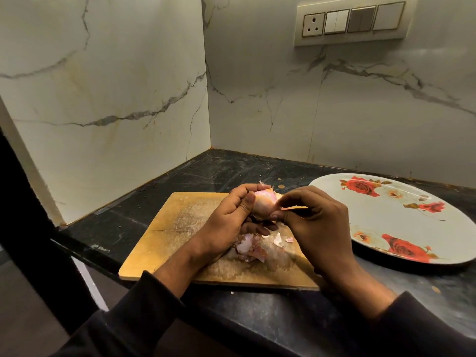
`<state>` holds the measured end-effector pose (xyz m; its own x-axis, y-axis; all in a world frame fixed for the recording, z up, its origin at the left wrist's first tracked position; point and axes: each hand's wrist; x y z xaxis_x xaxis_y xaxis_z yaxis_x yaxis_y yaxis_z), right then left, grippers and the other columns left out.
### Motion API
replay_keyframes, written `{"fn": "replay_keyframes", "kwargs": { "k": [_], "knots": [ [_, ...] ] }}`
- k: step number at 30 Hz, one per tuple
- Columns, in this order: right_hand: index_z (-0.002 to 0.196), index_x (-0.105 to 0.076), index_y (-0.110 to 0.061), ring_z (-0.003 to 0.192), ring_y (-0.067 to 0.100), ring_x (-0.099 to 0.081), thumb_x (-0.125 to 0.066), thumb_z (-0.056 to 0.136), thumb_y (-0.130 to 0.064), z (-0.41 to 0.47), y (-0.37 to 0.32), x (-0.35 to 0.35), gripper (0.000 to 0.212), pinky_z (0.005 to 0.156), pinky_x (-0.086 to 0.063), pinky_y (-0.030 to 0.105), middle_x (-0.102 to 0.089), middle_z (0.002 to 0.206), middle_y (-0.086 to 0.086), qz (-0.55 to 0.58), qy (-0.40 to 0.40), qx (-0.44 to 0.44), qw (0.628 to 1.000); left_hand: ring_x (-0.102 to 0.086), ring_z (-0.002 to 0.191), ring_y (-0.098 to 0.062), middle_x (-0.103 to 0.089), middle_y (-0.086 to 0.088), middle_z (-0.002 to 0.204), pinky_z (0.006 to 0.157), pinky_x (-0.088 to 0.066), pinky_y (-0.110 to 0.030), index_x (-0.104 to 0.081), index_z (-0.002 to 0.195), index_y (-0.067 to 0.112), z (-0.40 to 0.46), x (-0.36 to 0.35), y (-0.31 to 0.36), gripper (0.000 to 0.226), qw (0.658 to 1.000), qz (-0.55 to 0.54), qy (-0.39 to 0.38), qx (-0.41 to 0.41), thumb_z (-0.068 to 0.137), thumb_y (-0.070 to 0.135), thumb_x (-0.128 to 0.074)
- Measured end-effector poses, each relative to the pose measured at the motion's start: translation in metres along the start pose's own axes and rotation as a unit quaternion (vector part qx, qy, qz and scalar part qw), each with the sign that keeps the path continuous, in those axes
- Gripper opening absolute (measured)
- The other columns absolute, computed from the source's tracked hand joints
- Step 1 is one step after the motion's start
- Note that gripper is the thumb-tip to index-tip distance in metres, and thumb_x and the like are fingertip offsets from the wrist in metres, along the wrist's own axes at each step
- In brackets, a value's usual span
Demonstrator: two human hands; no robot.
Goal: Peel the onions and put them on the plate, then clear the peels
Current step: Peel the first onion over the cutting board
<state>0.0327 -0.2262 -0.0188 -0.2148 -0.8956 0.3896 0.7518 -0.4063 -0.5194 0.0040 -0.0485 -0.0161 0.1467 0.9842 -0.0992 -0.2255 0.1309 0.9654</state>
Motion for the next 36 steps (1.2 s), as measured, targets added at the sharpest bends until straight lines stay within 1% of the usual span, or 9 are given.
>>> {"fn": "replay_keyframes", "kwargs": {
  "k": [5,9,12,19,21,25,31,34,36],
  "knots": [
    [0.081,-0.071,-0.014,0.080,0.009,-0.064,-0.088,0.070,0.001,0.0021,0.0029,-0.0018,0.025,0.065,-0.057,0.024,-0.064,0.087,-0.006,-0.025,-0.036,0.008,0.999,-0.073,0.088,-0.028,-0.060,-0.015,0.123,0.072,-0.062,-0.031,-0.056,0.128,0.018,-0.0003,-0.0016,0.0002,0.037,0.999,0.029,-0.003,-0.015,0.098,0.033,-0.041],
    [0.089,-0.070,-0.017,0.082,0.001,-0.064,-0.087,0.073,-0.005,0.0028,-0.0018,-0.0009,0.026,0.074,-0.057,0.015,-0.066,0.088,-0.009,-0.001,-0.017,0.003,1.000,-0.073,0.086,-0.032,-0.068,-0.012,0.111,0.073,-0.063,-0.035,-0.056,0.127,0.018,-0.0008,-0.0020,0.0008,0.037,1.000,0.017,0.012,-0.017,0.098,0.034,-0.041],
    [0.098,-0.069,-0.020,0.087,0.002,-0.068,-0.085,0.076,-0.009,0.0013,-0.0028,-0.0008,0.029,0.077,-0.057,0.016,-0.068,0.092,-0.010,0.031,-0.016,-0.028,0.999,-0.072,0.089,-0.035,-0.071,-0.011,0.109,0.074,-0.062,-0.036,-0.057,0.127,0.019,-0.0013,-0.0023,0.0013,0.037,1.000,0.008,0.013,-0.011,0.097,0.035,-0.042],
    [0.087,-0.076,-0.018,0.080,0.004,-0.068,-0.082,0.079,-0.001,0.0007,0.0012,0.0002,0.019,0.071,-0.057,0.017,-0.071,0.083,-0.007,0.015,0.021,0.000,1.000,-0.072,0.088,-0.034,-0.070,-0.023,0.109,0.074,-0.062,-0.037,-0.053,0.131,0.015,-0.0005,-0.0017,0.0001,0.042,1.000,0.003,0.011,0.000,0.097,0.035,-0.041],
    [0.086,-0.074,-0.018,0.081,0.004,-0.067,-0.080,0.080,0.000,0.0010,0.0004,-0.0008,0.020,0.071,-0.057,0.019,-0.070,0.084,-0.006,0.013,0.015,0.000,1.000,-0.073,0.088,-0.035,-0.070,-0.023,0.107,0.075,-0.062,-0.037,-0.053,0.132,0.015,-0.0004,-0.0018,0.0002,0.042,1.000,0.005,0.011,0.002,0.098,0.035,-0.040],
    [0.086,-0.065,-0.022,0.091,0.005,-0.060,-0.075,0.083,0.006,0.0025,-0.0001,-0.0040,0.030,0.070,-0.053,0.016,-0.060,0.091,-0.010,0.036,-0.014,-0.022,0.999,-0.072,0.089,-0.037,-0.069,-0.023,0.111,0.074,-0.062,-0.039,-0.056,0.129,0.019,-0.0007,-0.0019,-0.0010,0.039,1.000,0.017,0.004,0.006,0.098,0.036,-0.040],
    [0.089,-0.065,-0.015,0.081,0.010,-0.053,-0.073,0.084,0.005,-0.0006,-0.0011,-0.0066,0.023,0.067,-0.044,0.014,-0.057,0.093,-0.003,-0.034,-0.052,0.020,0.998,-0.072,0.085,-0.033,-0.063,-0.019,0.118,0.068,-0.062,-0.034,-0.058,0.127,0.016,0.0009,0.0013,0.0024,0.035,0.999,-0.010,0.043,-0.016,0.104,0.030,-0.036],
    [0.087,-0.062,-0.019,0.076,0.011,-0.058,-0.070,0.088,0.001,-0.0029,-0.0009,-0.0065,0.022,0.064,-0.052,0.033,-0.062,0.083,-0.006,-0.053,-0.072,-0.026,0.996,-0.070,0.084,-0.033,-0.061,-0.025,0.118,0.067,-0.061,-0.035,-0.059,0.125,0.017,0.0017,0.0046,0.0019,0.033,0.997,-0.022,0.062,-0.032,0.108,0.027,-0.032],
    [0.094,-0.062,-0.025,0.076,0.005,-0.064,-0.067,0.093,-0.002,-0.0049,-0.0010,-0.0057,0.023,0.064,-0.055,0.027,-0.066,0.083,-0.012,-0.036,-0.092,-0.069,0.993,-0.069,0.085,-0.035,-0.060,-0.029,0.118,0.071,-0.059,-0.040,-0.057,0.126,0.018,0.0020,0.0052,0.0027,0.034,0.997,-0.025,0.070,-0.037,0.107,0.032,-0.033]
  ]
}}
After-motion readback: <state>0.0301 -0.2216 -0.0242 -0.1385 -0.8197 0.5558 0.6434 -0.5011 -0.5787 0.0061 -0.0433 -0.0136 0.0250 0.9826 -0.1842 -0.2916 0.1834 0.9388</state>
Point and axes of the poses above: each hand's wrist, its own z-axis towards the middle knuckle, its own x-axis out of the back of the hand, y = z × x
